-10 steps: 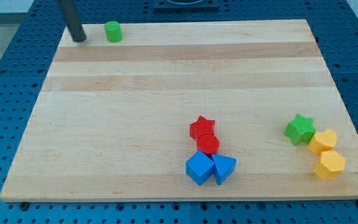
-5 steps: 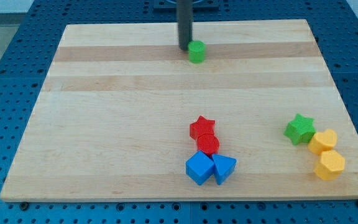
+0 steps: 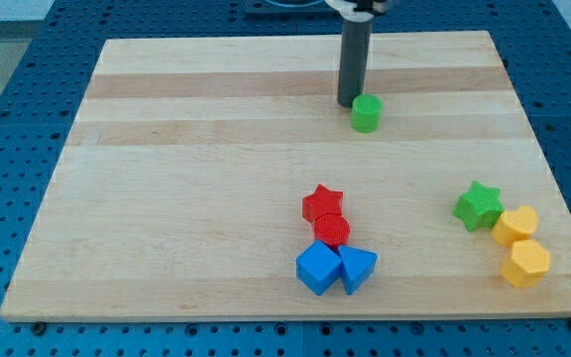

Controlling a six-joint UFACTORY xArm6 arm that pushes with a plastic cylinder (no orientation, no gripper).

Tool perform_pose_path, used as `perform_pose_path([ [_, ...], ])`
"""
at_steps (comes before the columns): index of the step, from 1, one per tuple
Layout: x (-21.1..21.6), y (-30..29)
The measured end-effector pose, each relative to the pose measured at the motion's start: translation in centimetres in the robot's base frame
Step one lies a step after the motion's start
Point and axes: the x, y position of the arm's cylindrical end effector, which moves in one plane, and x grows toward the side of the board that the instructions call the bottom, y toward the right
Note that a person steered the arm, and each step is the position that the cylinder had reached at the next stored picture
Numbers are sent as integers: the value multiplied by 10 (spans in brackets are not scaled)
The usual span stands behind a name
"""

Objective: Place the green circle into the green star

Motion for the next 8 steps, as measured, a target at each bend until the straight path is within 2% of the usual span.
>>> perform_pose_path([
  [1, 26, 4],
  [3, 93, 70],
  [4, 120, 82],
  [7, 132, 95],
  [8, 120, 99],
])
